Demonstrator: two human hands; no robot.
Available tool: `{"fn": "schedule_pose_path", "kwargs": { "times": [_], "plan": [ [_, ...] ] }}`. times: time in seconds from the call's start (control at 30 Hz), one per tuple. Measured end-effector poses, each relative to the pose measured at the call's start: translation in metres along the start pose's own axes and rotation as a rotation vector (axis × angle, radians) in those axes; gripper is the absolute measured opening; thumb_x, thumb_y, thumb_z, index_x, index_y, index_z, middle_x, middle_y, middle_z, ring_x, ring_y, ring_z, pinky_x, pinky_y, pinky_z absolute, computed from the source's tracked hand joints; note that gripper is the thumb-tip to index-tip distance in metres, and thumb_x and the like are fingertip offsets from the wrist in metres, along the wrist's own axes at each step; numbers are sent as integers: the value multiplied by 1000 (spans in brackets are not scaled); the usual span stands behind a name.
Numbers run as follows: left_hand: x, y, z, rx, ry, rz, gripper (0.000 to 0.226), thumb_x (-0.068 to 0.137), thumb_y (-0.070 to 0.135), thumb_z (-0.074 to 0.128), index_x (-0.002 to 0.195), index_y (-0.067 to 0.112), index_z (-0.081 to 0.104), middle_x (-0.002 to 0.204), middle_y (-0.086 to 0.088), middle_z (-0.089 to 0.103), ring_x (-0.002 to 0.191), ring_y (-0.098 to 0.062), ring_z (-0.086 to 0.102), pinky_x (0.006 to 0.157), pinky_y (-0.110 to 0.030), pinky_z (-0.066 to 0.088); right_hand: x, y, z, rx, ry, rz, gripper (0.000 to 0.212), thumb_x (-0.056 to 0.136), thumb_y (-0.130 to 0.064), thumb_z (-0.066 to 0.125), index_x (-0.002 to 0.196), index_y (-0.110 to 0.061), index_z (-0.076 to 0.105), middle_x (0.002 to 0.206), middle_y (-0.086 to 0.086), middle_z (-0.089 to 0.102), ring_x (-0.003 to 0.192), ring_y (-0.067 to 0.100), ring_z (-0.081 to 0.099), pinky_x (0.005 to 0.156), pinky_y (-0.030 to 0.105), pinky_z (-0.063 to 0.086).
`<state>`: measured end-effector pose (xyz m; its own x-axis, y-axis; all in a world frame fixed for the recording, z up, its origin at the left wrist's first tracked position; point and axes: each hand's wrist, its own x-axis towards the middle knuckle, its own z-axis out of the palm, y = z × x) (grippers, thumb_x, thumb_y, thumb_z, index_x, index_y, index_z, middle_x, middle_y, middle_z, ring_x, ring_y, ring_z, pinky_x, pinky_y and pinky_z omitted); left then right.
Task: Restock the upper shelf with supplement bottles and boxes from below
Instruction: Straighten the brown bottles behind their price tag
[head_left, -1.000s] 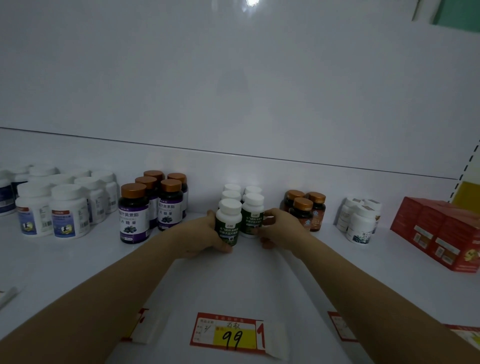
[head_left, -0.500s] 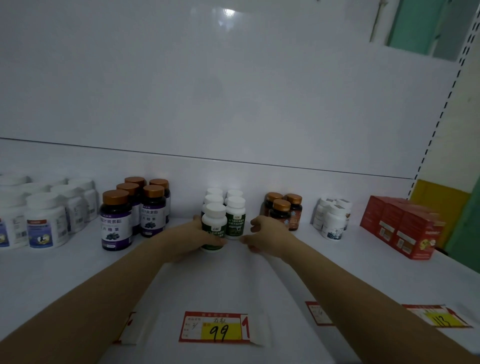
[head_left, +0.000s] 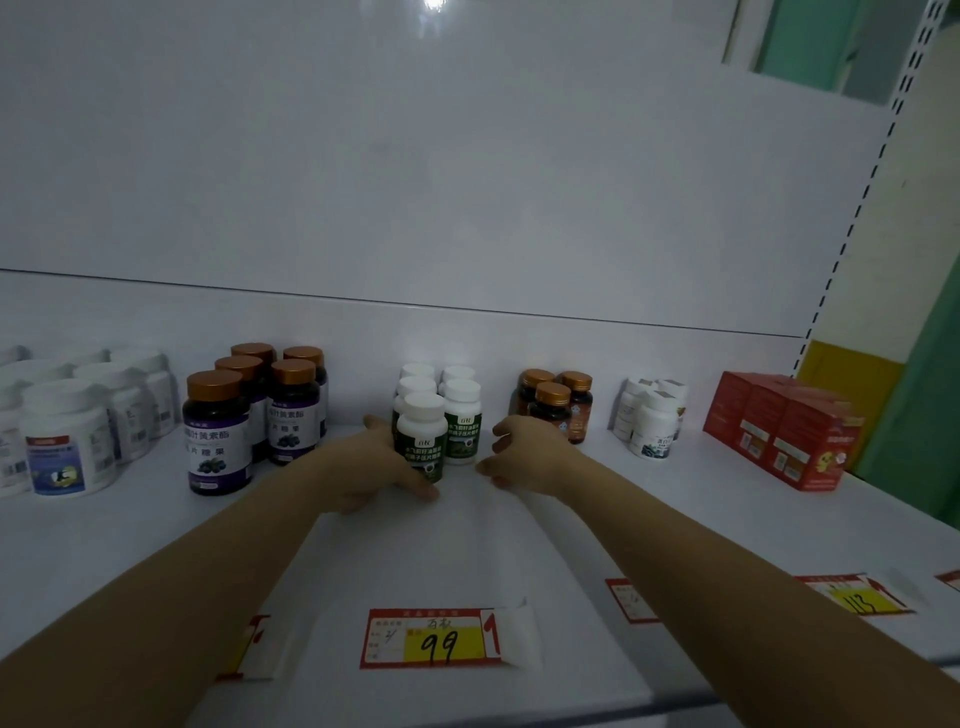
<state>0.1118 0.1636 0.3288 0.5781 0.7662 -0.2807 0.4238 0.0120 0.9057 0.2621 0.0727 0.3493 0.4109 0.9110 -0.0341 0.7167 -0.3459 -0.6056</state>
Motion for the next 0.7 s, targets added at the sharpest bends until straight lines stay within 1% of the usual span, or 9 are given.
{"fn": "schedule_pose_path", "kwargs": {
  "times": [0.07, 0.13, 0.2, 0.27, 0.37, 0.43, 0.5, 0.6, 0.7],
  "plan": [
    [-13, 3, 0, 69, 76, -5, 124, 69, 7, 80, 149, 9, -15, 157, -11, 16, 144, -29, 18, 116, -39, 19, -4, -1, -10, -12, 5, -39, 50, 87, -14, 66, 133, -4, 47, 124, 14, 59, 96, 26, 67, 86, 35, 57],
    [-31, 11, 3, 202, 165, 33, 126, 69, 20, 82, 150, 11, -14, 160, -10, 6, 146, -28, 13, 116, -38, 18, -8, -3, -30, 0, 54, -104, 24, 87, -10, 64, 110, -8, 60, 111, 13, 63, 92, 26, 66, 87, 33, 55],
    [-49, 24, 8, 301, 321, 191, 124, 70, 23, 81, 150, 12, -12, 160, -6, -1, 147, -24, 8, 117, -37, 16, -11, -2, -55, -42, 152, -140, 12, 85, -8, 62, 95, -13, 64, 103, 8, 62, 90, 23, 61, 82, 30, 52],
    [-62, 39, 22, 384, 498, 449, 118, 71, 24, 80, 151, 14, -6, 160, -2, -1, 147, -19, 7, 117, -35, 15, -10, 7, -81, -87, 233, -132, 19, 84, -8, 60, 102, -8, 67, 102, 7, 64, 95, 23, 61, 79, 27, 53],
    [-68, 57, 59, 464, 481, 702, 107, 74, 24, 77, 151, 18, 3, 158, 3, 9, 146, -14, 13, 119, -34, 19, 1, 35, -105, -65, 230, -40, 17, 85, -5, 58, 98, 2, 64, 105, 18, 68, 100, 31, 66, 89, 40, 55],
    [-57, 62, 92, 552, 366, 631, 99, 78, 27, 73, 151, 17, 6, 158, 4, 12, 145, -11, 15, 116, -23, 19, 7, 55, -109, -59, 176, 32, 24, 86, -3, 57, 107, 7, 62, 105, 23, 68, 97, 33, 68, 88, 42, 56],
    [-36, 66, 121, 576, 279, 480, 92, 82, 27, 70, 149, 13, 10, 156, -1, 18, 142, -13, 22, 104, -12, 23, 13, 75, -107, -66, 107, 42, 31, 87, -5, 58, 115, 9, 58, 110, 25, 66, 92, 30, 68, 87, 36, 56],
    [5, 66, 146, 508, 286, 234, 98, 80, 29, 72, 148, 8, 6, 154, -10, 25, 139, -23, 30, 108, -28, 30, 24, 97, -97, -107, 48, 5, 32, 88, -5, 56, 117, 9, 56, 119, 25, 61, 99, 32, 64, 91, 38, 54],
    [35, 64, 150, 482, 340, 148, 95, 74, 29, 76, 144, 8, 15, 144, -13, 37, 131, -28, 42, 103, -34, 38, 36, 107, -91, -299, -3, -97, 30, 94, -9, 46, 120, 4, 55, 124, 18, 59, 116, 31, 57, 97, 33, 48]
  ]
}}
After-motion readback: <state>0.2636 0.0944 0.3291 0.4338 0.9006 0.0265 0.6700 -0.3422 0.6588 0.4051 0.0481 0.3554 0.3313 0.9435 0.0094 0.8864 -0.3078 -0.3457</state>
